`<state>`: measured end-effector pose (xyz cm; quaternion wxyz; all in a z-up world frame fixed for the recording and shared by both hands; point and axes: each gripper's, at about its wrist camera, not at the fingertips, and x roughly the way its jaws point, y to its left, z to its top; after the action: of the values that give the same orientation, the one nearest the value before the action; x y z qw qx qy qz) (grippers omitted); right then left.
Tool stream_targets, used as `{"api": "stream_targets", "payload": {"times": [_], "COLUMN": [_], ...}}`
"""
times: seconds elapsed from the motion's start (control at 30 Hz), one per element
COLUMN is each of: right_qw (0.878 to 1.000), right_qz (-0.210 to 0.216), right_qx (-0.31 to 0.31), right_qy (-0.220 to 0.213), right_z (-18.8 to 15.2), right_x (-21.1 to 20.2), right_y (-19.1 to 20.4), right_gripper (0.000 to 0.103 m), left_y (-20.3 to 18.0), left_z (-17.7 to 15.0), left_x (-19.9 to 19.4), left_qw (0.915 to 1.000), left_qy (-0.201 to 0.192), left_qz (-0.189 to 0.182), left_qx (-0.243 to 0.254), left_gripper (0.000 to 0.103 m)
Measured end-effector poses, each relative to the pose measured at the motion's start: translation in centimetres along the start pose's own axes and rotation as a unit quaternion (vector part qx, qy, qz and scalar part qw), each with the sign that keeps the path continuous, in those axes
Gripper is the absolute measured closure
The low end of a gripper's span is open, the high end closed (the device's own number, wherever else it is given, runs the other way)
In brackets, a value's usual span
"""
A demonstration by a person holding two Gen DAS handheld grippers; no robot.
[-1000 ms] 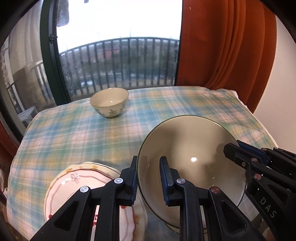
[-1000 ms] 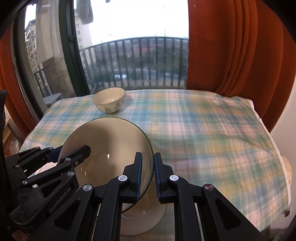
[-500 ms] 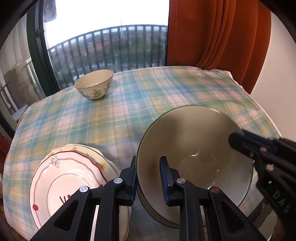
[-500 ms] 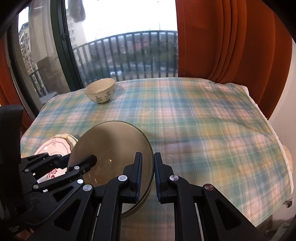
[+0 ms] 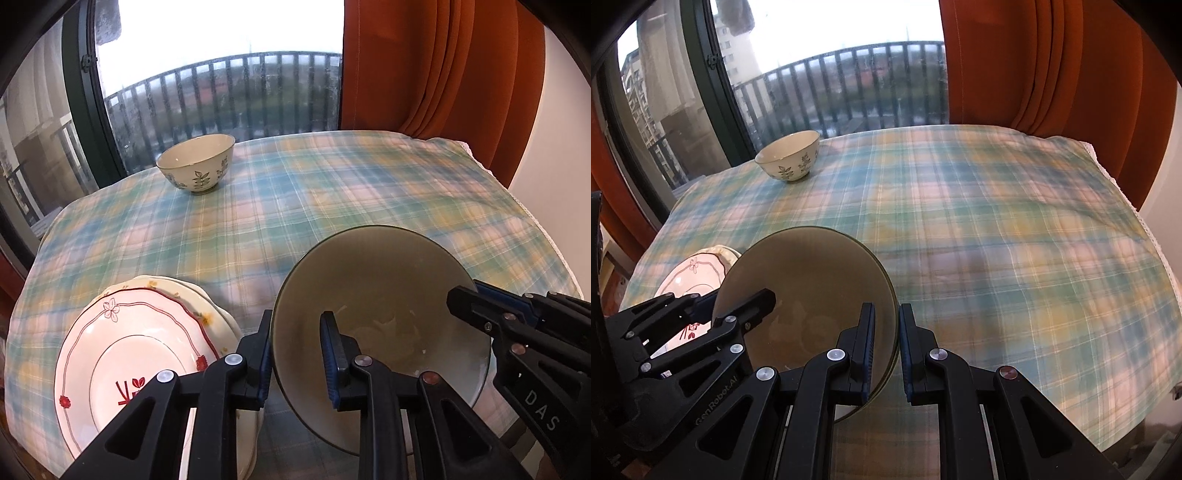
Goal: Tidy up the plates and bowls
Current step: 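Lower the cream bowl onto the first bowl and open both grippers, then move both grippers to the last cream bowl on the cloth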
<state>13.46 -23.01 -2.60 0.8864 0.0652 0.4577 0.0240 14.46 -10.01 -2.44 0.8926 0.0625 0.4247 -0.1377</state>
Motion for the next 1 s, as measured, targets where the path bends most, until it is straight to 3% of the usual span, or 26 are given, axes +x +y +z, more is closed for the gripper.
{"api": "stream_targets", "payload": {"times": [0.3, 0.5, 0.57, 0.63, 0.77, 1.0], "right_qw": [1.000, 1.000, 1.000, 1.000, 0.999, 0.999], "right_qz": [-0.008, -0.010, -0.008, -0.014, -0.017, -0.001], "right_qx": [-0.018, -0.020, -0.017, -0.021, -0.030, -0.026], "right_qy": [-0.007, -0.011, -0.011, -0.017, -0.028, -0.028], "right_z": [0.1, 0.0, -0.1, -0.3, -0.2, 1.2], "right_x": [0.4, 0.4, 0.6, 0.8, 0.6, 0.6], "right_y": [0.2, 0.2, 0.2, 0.3, 0.4, 0.6], "right_gripper": [0.087, 0.086, 0.074, 0.033, 0.030, 0.030], "left_y": [-0.2, -0.1, 0.0, 0.1, 0.1, 1.1], "left_z": [-0.3, -0.9, -1.2, -1.4, -1.5, -0.3], "left_x": [0.2, 1.4, 1.8, 1.8, 1.5, 0.3], "left_qw": [0.9999, 0.9994, 0.9986, 0.9984, 0.9987, 0.9991], "left_qy": [-0.008, 0.028, 0.040, 0.039, 0.035, 0.007], "left_qz": [0.009, -0.004, -0.012, -0.015, -0.013, 0.002], "left_qx": [0.006, -0.021, -0.032, -0.037, -0.036, -0.041], "left_gripper": [0.080, 0.070, 0.067, 0.064, 0.043, 0.041]}}
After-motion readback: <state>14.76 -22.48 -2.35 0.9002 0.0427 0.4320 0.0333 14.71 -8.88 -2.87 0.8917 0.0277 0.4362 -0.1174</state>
